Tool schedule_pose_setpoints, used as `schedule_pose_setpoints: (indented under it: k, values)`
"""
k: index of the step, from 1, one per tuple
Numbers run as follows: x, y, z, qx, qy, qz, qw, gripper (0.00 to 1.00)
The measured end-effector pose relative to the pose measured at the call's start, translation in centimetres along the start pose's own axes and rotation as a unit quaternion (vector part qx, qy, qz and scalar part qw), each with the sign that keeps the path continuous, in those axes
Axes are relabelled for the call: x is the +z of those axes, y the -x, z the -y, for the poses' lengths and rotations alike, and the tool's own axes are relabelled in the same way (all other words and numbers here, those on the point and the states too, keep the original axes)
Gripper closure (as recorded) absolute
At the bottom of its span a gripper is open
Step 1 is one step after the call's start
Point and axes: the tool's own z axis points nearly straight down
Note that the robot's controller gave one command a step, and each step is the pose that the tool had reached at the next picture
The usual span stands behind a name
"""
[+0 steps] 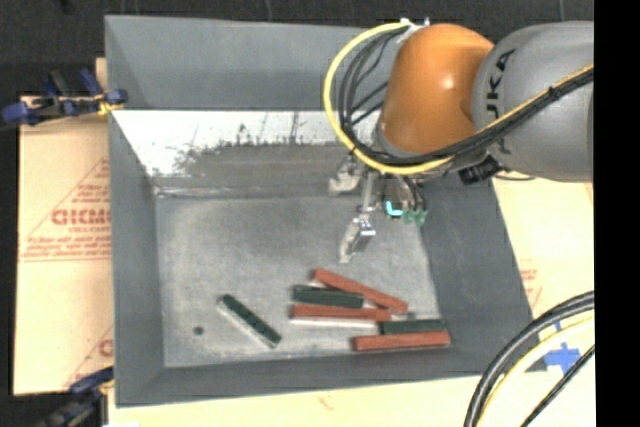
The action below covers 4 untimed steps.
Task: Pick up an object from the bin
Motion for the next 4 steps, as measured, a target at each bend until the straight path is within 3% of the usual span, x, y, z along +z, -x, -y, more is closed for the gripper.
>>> schedule_pose_setpoints:
  k: [1, 2, 3, 4]
  values:
    - [-0.4, 0.2, 0.0, 0.000, 0.000, 0.0038, 1.0000, 0.00]
    - [4.0, -2.4, 1.2, 0.008, 0.000, 0.0071, 0.9999, 0.00]
    - [9.4, -2.5, 0.3, 0.019, 0.001, 0.0012, 0.9998, 1.00]
    - [9.4, -2.5, 0.3, 0.019, 0.001, 0.0014, 0.9998, 1.00]
